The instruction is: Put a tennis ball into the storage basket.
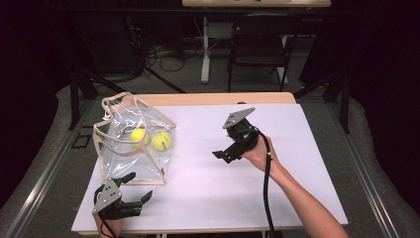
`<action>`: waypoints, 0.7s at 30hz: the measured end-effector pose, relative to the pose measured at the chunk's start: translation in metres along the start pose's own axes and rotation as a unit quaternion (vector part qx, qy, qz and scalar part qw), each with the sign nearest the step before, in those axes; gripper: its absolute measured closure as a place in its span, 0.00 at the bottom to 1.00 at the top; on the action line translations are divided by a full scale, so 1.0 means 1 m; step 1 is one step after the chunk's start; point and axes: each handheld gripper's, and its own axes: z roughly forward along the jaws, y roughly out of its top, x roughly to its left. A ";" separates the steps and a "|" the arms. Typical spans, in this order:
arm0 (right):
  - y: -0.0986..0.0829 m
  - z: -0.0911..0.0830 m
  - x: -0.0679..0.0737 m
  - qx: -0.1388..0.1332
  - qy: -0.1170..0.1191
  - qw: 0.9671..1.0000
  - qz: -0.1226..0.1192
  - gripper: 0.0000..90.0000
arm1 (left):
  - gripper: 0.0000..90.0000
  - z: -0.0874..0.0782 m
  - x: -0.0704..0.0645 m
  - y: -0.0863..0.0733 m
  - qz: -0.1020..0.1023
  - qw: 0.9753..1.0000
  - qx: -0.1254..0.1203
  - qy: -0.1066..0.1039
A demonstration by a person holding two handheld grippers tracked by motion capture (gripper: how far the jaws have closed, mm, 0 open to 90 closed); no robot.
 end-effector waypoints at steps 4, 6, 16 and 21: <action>-0.009 -0.005 0.001 -0.001 -0.002 1.000 0.005 0.00 | 0.18 0.001 0.000 0.000 -0.002 1.000 0.000 0.000; -0.014 -0.007 0.002 0.000 -0.003 1.000 0.008 0.00 | 0.18 0.001 0.000 0.000 -0.003 1.000 0.000 0.000; -0.041 -0.017 0.007 0.005 -0.012 1.000 0.013 0.00 | 0.18 0.001 0.000 -0.001 -0.005 1.000 0.003 0.000; -0.054 -0.024 0.009 0.005 -0.019 1.000 0.019 0.00 | 0.18 0.001 0.000 0.000 -0.006 1.000 0.002 0.000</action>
